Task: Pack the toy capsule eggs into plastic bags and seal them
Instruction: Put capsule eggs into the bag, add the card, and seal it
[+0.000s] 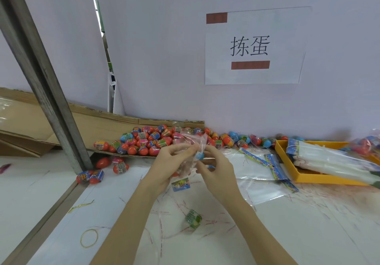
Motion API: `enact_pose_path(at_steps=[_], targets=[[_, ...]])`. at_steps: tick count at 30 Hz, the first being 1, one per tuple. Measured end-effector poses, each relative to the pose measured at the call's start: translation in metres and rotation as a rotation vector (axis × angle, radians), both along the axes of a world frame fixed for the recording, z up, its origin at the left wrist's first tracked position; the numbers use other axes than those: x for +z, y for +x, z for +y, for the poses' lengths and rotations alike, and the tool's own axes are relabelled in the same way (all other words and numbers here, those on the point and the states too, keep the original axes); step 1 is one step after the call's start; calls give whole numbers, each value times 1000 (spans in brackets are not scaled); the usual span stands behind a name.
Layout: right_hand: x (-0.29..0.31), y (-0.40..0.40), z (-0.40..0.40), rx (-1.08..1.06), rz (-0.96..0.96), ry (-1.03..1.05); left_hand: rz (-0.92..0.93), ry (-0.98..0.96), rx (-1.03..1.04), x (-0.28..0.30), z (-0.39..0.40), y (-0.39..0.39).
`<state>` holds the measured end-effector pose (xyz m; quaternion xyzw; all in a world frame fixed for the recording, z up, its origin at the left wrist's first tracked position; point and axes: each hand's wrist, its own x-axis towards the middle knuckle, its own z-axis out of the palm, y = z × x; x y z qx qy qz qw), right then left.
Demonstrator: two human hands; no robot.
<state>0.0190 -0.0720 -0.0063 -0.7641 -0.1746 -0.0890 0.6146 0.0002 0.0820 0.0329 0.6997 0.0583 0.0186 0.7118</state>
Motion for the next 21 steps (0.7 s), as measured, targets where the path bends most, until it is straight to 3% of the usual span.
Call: enact_pose_path(at_steps=[3,6,9,13,16,21], targets=[[0,0,-3,-92,-42,-19,-35,76,-61,-3,0,1],[-1,5,-8,-182,48,81,-156,162,-17,-5,0,2],[2,10,-14,-202,128,204,-263,365,42,-9,0,5],[9,10,-15,-211,120,378,-257,531,60,-14,-1,7],[12,9,-17,-254,81,424,-227,544,-12,-15,2,9],[21,5,-18,-244,-22,319,-180,518,-162,-14,10,9]])
